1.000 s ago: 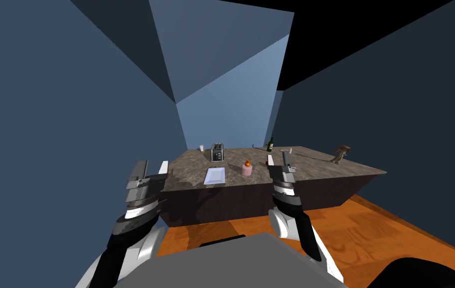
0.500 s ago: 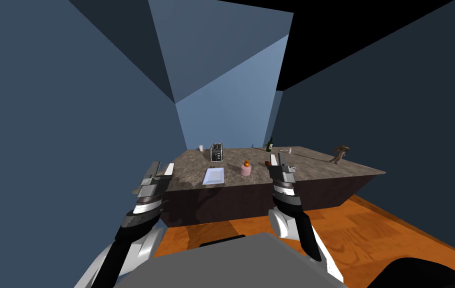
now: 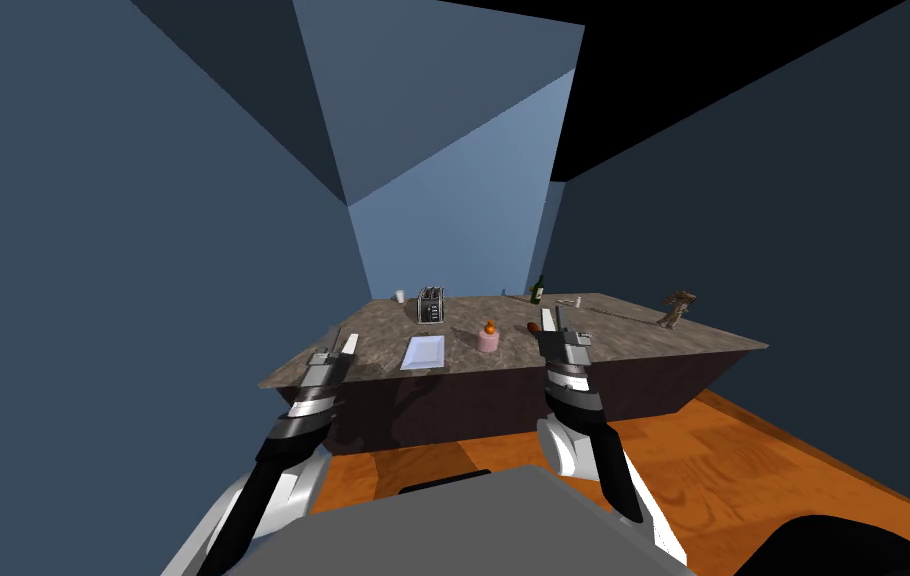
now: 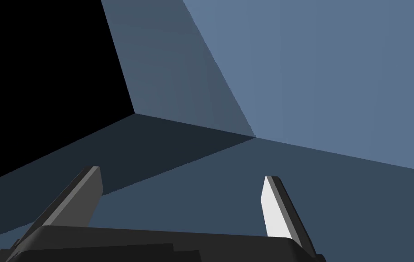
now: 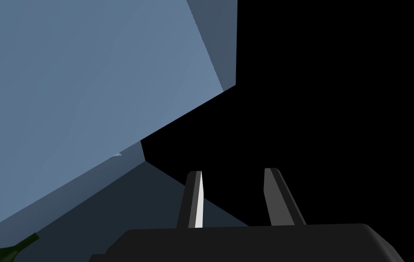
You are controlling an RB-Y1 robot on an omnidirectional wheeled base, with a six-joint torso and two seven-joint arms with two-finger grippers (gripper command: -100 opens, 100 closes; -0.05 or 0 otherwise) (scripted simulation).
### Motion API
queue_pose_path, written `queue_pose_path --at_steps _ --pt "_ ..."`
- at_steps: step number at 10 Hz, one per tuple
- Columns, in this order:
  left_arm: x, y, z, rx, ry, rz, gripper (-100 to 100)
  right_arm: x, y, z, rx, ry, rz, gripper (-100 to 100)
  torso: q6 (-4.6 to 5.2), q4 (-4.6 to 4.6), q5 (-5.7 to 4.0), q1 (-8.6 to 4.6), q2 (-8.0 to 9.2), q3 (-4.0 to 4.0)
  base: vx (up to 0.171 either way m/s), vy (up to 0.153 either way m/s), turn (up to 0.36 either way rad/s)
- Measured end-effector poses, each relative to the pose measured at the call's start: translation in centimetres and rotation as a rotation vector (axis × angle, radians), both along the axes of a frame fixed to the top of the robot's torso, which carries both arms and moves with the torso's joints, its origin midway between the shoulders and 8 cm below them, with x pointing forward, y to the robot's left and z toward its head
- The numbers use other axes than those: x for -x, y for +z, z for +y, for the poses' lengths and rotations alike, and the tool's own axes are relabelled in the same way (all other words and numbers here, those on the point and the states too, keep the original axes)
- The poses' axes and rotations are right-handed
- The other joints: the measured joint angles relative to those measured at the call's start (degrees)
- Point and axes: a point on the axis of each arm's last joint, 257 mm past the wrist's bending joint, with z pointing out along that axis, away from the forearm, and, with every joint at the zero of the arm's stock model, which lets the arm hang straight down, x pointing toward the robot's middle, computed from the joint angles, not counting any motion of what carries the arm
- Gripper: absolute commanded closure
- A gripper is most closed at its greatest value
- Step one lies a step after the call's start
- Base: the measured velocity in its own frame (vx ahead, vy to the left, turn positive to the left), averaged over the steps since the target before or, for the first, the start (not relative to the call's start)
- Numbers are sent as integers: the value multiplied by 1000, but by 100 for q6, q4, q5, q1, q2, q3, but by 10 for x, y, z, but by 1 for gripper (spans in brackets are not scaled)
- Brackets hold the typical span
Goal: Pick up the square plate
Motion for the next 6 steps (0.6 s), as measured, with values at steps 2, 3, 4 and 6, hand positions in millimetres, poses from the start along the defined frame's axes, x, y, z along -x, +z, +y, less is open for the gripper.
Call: queue_pose_path --at_steps 2,3,4,6 --pt "-13 -21 7 5 11 60 -100 0 0 0 0 0 0 0 0 0 0 2 -1 -1 -1 -42 -2" --pt "-20 -33 8 9 17 92 -100 0 0 0 0 0 0 0 0 0 0 0 0 0 -2 -45 0" --pt "-26 -45 7 12 22 122 -100 0 0 0 0 0 0 0 1 0 0 -1 0 0 5 -45 -3" --pt "-37 -66 13 14 32 178 -100 0 0 0 0 0 0 0 0 0 0 1 -1 0 -1 -39 0"
